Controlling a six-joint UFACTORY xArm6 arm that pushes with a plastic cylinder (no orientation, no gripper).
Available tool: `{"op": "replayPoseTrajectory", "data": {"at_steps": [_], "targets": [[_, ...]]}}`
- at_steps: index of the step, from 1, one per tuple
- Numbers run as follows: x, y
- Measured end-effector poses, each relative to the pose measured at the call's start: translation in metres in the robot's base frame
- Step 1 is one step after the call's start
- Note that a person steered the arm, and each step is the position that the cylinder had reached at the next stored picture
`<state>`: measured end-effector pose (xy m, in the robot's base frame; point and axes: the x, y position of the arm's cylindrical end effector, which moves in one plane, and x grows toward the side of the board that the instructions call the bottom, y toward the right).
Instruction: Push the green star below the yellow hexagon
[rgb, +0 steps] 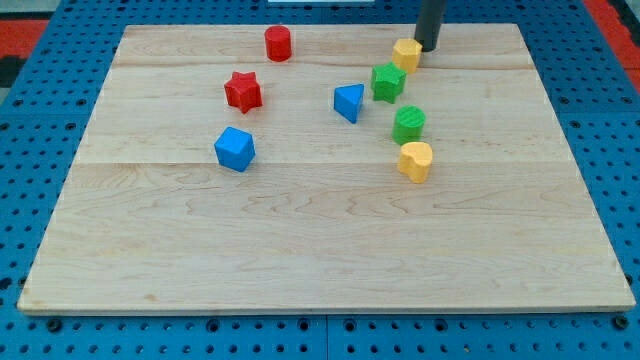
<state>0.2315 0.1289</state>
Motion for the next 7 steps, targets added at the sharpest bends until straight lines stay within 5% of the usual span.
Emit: {"op": "replayPoseTrajectory", "data": {"at_steps": [2,4,7], "targets": [[-0.030,-0.052],[0.054,-0.081],[0.073,-0.059]]}}
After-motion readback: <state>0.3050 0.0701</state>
